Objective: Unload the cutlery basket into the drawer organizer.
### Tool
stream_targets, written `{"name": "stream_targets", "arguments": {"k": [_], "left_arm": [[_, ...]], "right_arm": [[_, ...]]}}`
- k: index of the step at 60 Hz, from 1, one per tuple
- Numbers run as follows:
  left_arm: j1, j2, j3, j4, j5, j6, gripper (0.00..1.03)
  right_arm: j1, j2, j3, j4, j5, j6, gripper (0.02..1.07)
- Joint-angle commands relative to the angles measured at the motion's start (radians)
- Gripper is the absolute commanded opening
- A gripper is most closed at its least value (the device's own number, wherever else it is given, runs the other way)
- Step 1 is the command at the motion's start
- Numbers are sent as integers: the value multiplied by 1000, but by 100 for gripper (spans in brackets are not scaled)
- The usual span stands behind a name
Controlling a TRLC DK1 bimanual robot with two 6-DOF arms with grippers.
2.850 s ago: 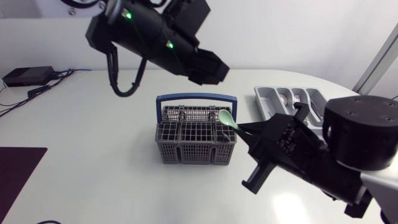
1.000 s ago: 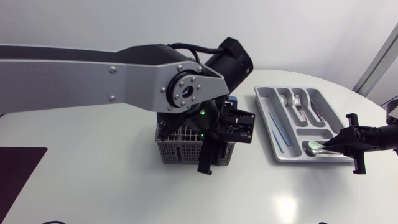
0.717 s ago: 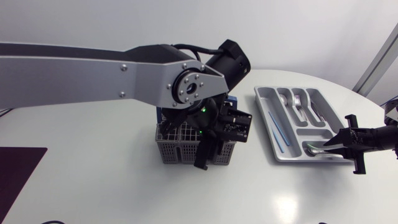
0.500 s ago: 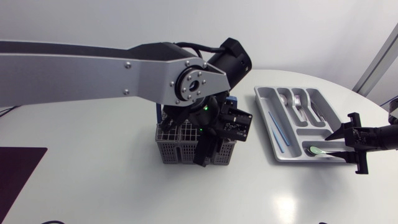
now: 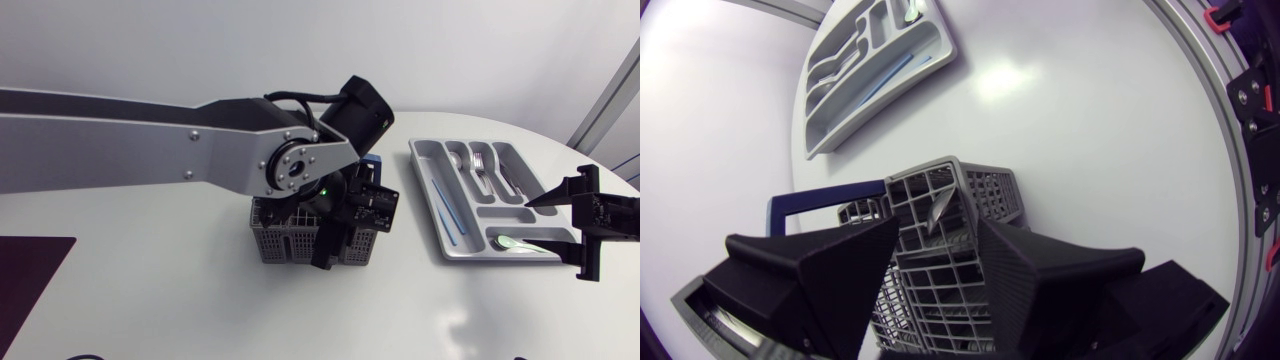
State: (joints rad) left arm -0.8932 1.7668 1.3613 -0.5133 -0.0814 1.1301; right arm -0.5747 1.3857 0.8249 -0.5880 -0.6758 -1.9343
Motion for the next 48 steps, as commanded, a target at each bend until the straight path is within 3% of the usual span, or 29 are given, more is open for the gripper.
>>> {"name": "stream_targets", "arguments": {"k": [1, 8, 21, 48], "left_arm": [[-9, -41, -48, 30, -9, 25, 73], [-9, -58, -83, 64, -15, 25, 73], [-18, -67, -106, 111, -15, 22, 73], [-16, -64, -148, 168, -15, 28, 60]], "right_arm": [[15, -45, -47, -30, -24, 32, 84], [38, -105, -90, -64, -47, 54, 84], [110, -198, -191, -18, -70, 166, 84], [208, -333, -305, 14, -82, 288, 85]]}}
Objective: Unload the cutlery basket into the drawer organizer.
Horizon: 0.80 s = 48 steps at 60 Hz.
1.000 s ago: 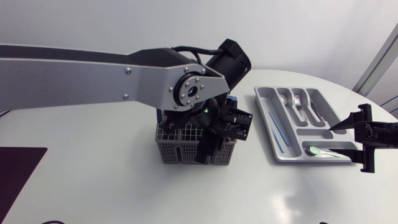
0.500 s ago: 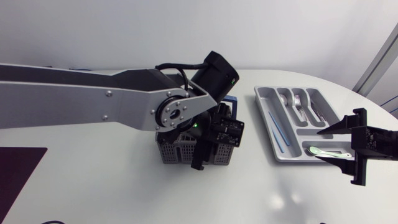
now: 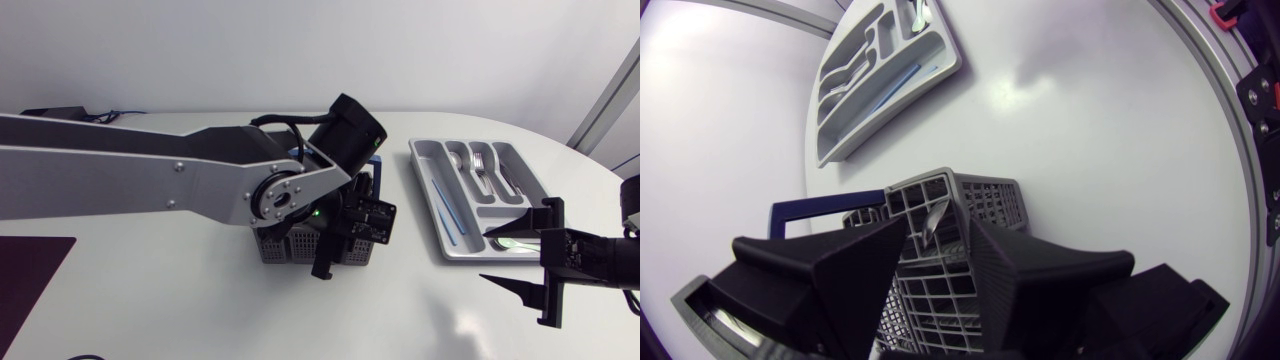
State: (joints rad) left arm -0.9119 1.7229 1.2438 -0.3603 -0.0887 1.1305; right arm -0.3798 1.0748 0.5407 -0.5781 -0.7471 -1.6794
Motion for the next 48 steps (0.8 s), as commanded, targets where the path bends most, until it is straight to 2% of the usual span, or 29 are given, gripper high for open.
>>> {"name": "stream_targets", "arguments": {"k": [1, 8, 22, 25, 29, 39, 48], "left_arm": [[2, -20, -30, 17, -8, 28, 60], [2, -25, -46, 41, -8, 28, 55], [7, -25, -63, 60, -16, 35, 55], [10, -26, -63, 64, -16, 35, 47], [11, -29, -63, 66, -16, 37, 42], [13, -34, -64, 73, -16, 37, 41], [13, -34, -64, 96, -16, 32, 27]], "right_arm": [[15, -26, -22, 4, -11, 37, 85], [36, -65, -35, 4, -14, 66, 85], [102, -159, -58, 4, -12, 141, 85], [110, -170, -58, 3, -12, 153, 85], [117, -173, -58, 3, -12, 161, 85], [134, -191, -64, 0, -9, 175, 85], [148, -213, -68, -3, -6, 191, 85]]}}
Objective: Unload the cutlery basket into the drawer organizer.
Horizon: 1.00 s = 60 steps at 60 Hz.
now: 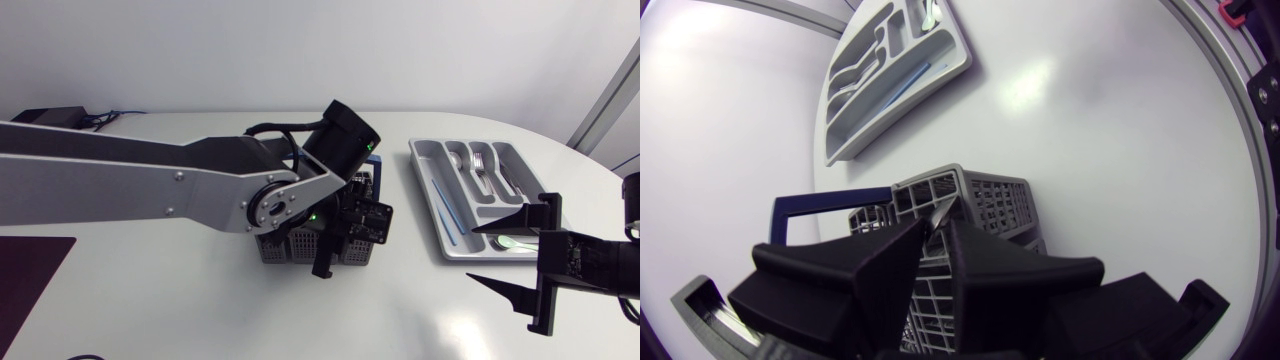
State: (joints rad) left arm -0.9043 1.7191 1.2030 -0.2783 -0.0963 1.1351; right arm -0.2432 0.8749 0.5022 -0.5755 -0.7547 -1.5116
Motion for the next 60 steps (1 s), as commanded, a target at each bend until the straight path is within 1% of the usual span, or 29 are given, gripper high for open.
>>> {"name": "stream_targets", "arguments": {"k": [1, 2, 7, 15, 44, 60], "left_arm": [[4, -32, -23, 14, -8, 28, 26], [4, -32, -23, 18, -8, 28, 24], [2, -33, -28, 22, -8, 28, 22], [-2, -36, -43, 37, -8, 25, 10], [-5, -115, -43, 45, -34, 23, 10], [-8, -193, -83, 139, -42, 3, 10]], "right_arm": [[13, -16, -31, -7, 3, 25, 85], [13, -19, -33, -7, 3, 25, 85], [13, -25, -33, -9, 3, 27, 85], [15, -30, -30, -11, 3, 33, 85], [58, -74, -28, -12, 9, 85, 85], [79, -116, -30, -12, 18, 123, 85]]}}
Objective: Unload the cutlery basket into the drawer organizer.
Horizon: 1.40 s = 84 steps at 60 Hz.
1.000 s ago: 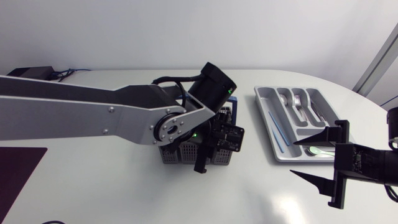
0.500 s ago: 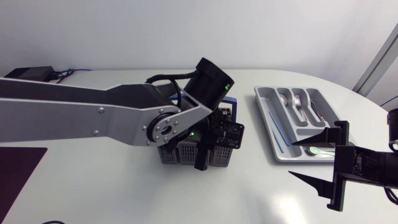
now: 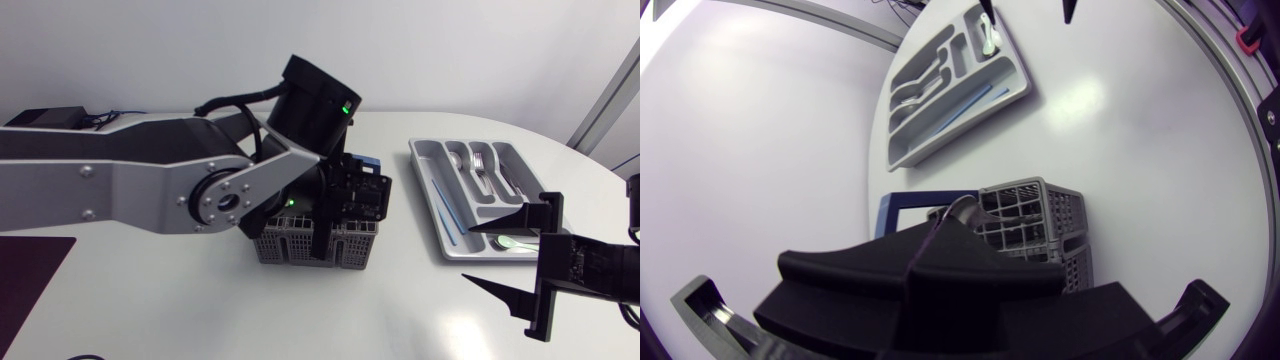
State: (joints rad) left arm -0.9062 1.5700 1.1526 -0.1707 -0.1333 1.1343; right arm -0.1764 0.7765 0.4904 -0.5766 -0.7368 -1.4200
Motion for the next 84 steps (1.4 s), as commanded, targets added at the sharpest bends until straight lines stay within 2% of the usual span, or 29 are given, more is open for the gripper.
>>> {"name": "stream_targets", "arguments": {"k": [1, 8, 19, 30, 38, 44, 52, 71, 84], "left_arm": [[-7, -48, -37, 37, -6, 4, 10], [-14, -85, -70, 120, -28, -5, 10], [-28, -148, -79, 152, -46, -59, 10], [-37, -194, -74, 157, -66, -162, 10], [-51, -205, -50, 137, -108, -300, 11], [-72, -188, -25, 102, -140, -400, 11], [-74, -153, 42, 20, -143, -554, 10], [-60, -105, 102, -35, -143, -803, 10], [-37, -64, 137, -89, -138, -927, 10]], "right_arm": [[14, -20, -18, -11, 1, 36, 85], [28, -43, -12, -6, 2, 79, 85], [68, -94, -15, 44, 11, 197, 85], [118, -140, -19, 133, 43, 372, 85], [183, -163, -26, 222, 99, 549, 85], [276, -166, -50, 313, 205, 659, 85], [456, -157, -87, 435, 416, 768, 85], [746, -92, -105, 613, 740, 902, 83], [858, -14, -98, 742, 895, 915, 61]]}}
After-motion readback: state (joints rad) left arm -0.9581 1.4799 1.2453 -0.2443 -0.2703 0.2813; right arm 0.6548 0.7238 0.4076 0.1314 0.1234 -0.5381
